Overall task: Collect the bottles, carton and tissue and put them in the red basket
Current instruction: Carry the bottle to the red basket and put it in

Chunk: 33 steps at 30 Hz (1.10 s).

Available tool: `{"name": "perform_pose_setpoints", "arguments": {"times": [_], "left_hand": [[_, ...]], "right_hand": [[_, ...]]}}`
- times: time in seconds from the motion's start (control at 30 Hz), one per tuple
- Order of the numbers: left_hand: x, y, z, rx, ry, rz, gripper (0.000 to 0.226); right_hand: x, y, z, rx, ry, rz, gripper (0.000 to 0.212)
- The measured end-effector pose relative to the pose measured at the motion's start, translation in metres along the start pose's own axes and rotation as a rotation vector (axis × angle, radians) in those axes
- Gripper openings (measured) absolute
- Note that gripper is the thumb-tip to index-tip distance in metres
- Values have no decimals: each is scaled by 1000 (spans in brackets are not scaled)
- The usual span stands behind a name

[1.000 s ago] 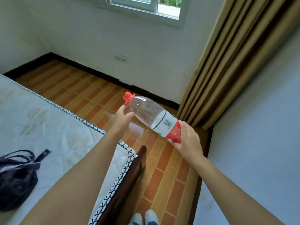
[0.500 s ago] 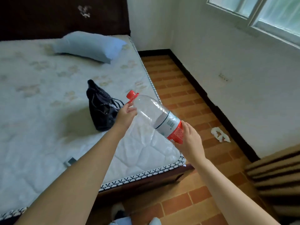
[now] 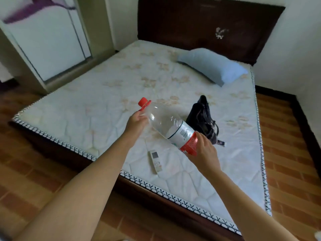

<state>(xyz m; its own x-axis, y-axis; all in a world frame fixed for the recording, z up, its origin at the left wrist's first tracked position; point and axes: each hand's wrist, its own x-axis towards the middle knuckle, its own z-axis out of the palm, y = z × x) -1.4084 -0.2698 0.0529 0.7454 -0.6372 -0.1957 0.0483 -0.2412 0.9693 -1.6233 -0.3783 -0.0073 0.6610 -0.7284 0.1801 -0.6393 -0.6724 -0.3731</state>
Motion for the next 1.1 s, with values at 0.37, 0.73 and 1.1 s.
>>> {"name": "perform_pose_setpoints", "arguments": {"times": [0.37, 0.73, 1.1], "left_hand": [[-3, -25, -206, -125, 375, -46, 42], [-76, -66, -317, -156, 770, -158, 37], [-87, -84, -354, -167, 1010, -228, 12]], "right_hand": [[70, -186, 81, 94, -119, -368, 80], [76, -314, 144, 145, -323, -753, 87], [108, -374, 175, 154, -437, -1003, 89]]}}
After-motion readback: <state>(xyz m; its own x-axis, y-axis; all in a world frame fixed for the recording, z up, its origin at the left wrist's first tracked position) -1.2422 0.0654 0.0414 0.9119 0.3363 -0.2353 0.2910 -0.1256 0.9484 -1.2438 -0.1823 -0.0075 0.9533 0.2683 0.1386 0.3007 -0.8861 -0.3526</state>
